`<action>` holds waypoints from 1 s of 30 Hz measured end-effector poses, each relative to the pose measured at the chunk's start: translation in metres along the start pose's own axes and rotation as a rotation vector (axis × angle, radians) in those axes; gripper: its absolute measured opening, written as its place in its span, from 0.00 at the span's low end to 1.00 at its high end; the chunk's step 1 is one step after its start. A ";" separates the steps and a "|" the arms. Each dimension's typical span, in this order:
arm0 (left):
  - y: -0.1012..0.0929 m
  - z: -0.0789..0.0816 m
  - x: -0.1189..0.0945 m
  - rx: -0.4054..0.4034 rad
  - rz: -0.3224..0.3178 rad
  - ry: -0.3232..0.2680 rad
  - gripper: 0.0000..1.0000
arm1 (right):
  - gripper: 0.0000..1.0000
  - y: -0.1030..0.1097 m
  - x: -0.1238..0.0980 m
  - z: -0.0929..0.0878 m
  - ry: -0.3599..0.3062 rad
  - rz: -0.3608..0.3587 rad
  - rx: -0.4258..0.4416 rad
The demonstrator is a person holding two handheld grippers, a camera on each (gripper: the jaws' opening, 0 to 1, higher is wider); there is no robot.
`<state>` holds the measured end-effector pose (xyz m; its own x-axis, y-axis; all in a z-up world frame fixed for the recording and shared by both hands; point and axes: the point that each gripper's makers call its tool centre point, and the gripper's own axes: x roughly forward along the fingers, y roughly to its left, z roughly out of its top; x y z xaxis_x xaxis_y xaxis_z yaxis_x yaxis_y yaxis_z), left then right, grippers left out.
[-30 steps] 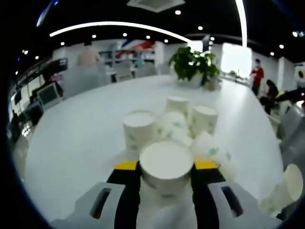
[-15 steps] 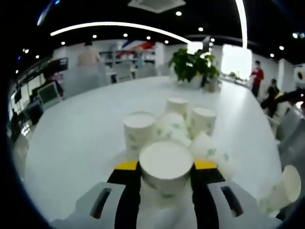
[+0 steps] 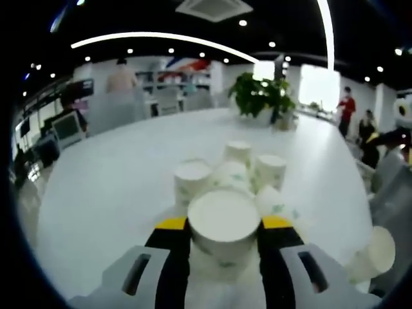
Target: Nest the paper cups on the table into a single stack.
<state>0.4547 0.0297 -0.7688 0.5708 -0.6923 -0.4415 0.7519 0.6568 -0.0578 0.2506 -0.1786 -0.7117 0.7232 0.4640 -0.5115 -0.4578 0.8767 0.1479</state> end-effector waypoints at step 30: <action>-0.031 0.072 -0.074 0.067 -0.094 -0.098 0.39 | 0.87 0.041 0.000 0.006 -0.065 0.051 0.001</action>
<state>0.4135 0.0389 -0.6702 0.5239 -0.7776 -0.3476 0.8218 0.5688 -0.0337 0.2348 -0.1418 -0.7005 0.7312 0.5149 -0.4474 -0.4941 0.8520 0.1731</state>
